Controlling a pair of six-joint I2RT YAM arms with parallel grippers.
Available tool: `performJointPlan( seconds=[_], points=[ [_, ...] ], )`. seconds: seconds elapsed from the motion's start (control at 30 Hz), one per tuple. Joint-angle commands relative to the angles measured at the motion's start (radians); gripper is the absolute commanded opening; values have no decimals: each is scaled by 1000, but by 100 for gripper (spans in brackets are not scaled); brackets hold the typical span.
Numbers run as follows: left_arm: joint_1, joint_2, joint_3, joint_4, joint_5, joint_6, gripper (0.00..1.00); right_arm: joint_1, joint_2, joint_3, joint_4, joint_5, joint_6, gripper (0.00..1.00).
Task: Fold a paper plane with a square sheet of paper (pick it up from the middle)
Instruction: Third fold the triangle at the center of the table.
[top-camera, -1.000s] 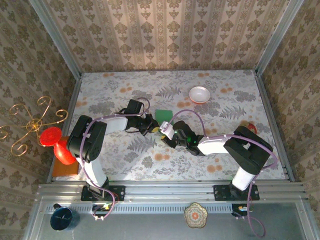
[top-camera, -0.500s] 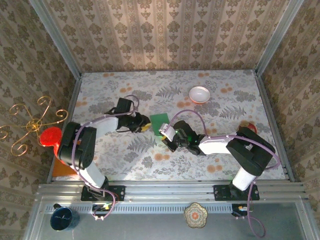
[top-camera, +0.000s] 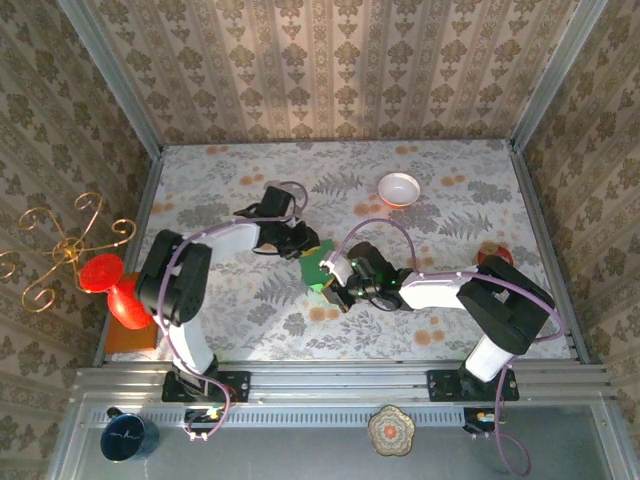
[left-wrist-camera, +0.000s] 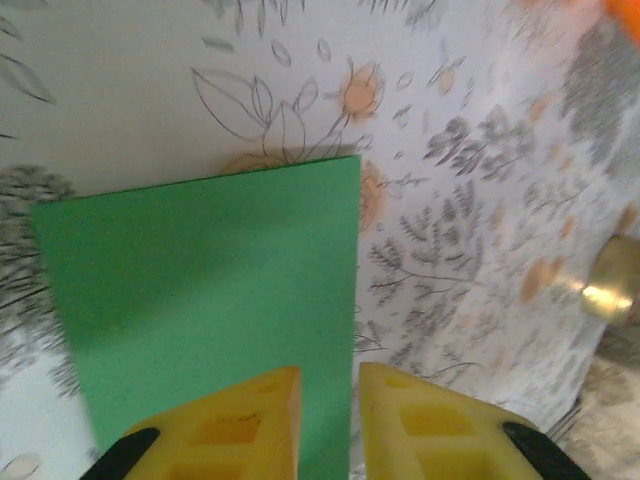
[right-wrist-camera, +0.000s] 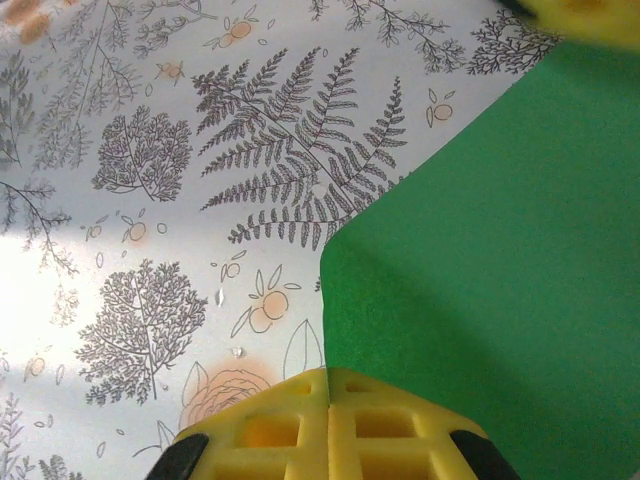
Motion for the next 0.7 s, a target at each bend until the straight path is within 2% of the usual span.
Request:
performJointPlan(
  seconds=[0.0,0.27,0.67],
  points=[
    [-24,70,63,-76,-28,59,21,-4,5,11,-27,-41,66,1],
    [-60,171,125,-166,-74,110,18,-18,32,38,-55,-6,132,2],
    [-65,211,116,-172,-69,115,14,-51,62,64,-95,126,215,1]
  ],
)
